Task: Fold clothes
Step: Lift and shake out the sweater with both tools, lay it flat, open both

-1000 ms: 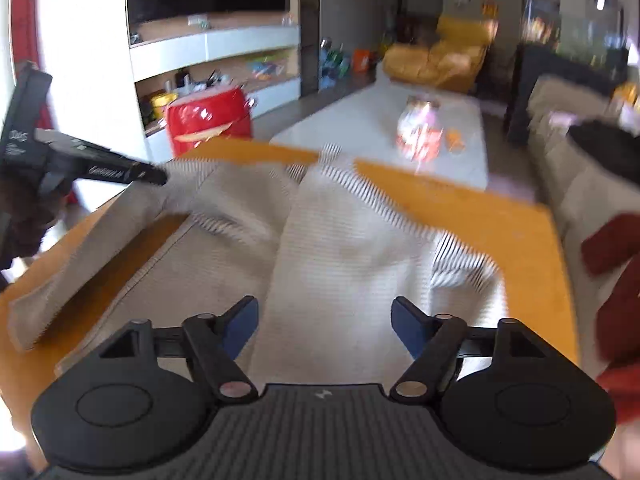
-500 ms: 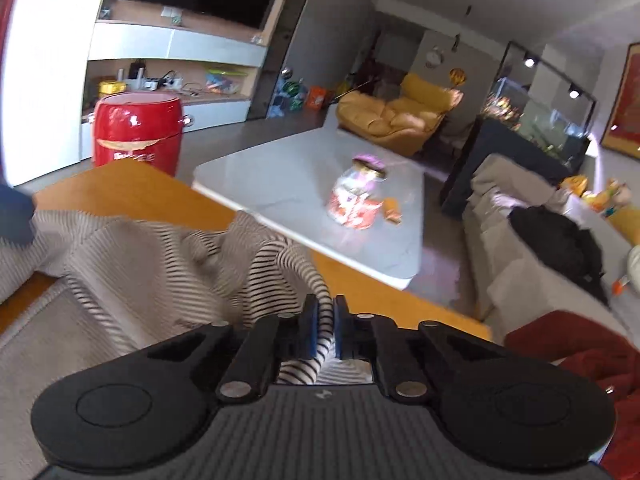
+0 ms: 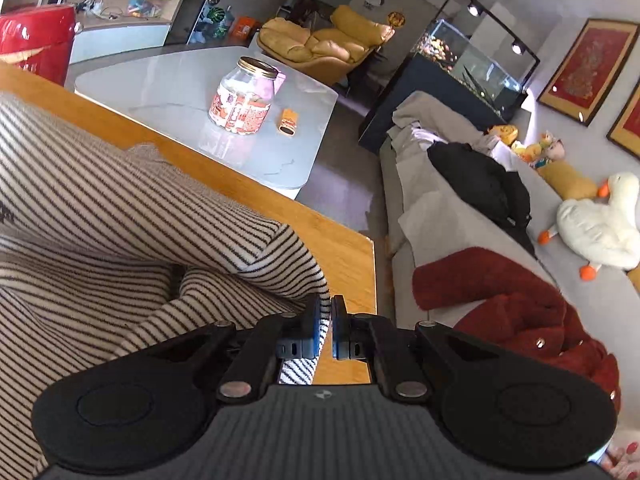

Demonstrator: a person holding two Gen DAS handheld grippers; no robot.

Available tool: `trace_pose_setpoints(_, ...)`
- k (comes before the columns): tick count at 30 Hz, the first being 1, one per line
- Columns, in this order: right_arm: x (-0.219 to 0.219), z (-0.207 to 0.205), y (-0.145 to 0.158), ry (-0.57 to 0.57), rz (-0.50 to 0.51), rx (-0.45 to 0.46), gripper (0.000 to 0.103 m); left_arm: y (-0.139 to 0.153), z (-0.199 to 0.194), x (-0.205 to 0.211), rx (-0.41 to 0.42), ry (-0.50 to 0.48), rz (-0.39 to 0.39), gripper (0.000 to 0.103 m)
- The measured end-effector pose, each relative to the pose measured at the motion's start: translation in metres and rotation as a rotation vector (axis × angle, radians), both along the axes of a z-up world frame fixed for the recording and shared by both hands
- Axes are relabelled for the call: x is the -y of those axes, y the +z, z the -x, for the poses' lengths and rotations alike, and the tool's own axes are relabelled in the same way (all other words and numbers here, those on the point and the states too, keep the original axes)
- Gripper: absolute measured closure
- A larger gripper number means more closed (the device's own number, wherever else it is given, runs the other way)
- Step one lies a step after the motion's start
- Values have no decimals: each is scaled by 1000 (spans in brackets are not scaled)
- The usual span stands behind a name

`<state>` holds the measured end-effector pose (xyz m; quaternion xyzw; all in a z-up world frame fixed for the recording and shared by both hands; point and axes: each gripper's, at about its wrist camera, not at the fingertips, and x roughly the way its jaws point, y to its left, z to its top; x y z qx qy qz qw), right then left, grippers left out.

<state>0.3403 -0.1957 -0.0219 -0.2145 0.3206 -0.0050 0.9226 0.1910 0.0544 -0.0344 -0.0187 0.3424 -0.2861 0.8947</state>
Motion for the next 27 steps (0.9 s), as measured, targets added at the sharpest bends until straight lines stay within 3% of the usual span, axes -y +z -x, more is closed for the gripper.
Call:
trace_pose_setpoints(3,6,16,40,9,-196,26,97,1,16,1,-9,-36,1,24)
trace_pose_setpoints(5,1,26,67,74,-317,39,95,1,30,-1,-21,-66,7,11)
trace_pose_setpoints(6,-5,30,76,122,-351,36,93,3,37,-2,-30,-68,13,10)
trace_pose_setpoints(10,-42,52,93,287,-342,40,72,14,51,-29,-81,11,60,12)
trace_pose_setpoints(13,-51,68,93,319,-329,32,69,31,50,-60,-3,127,-10,13)
trace_pose_setpoints(18,-29,106,81,249,-326,-44,38,47,32,-95,80,247,-192,14)
trace_pose_setpoints(21,-8,131,70,191,-335,-113,28,43,19,-101,63,224,-307,24)
trace_pose_setpoints(23,6,148,63,153,-340,-158,24,36,15,-102,46,180,-383,51)
trace_pose_setpoints(27,34,167,30,67,-472,-280,23,27,4,-96,58,141,-505,72)
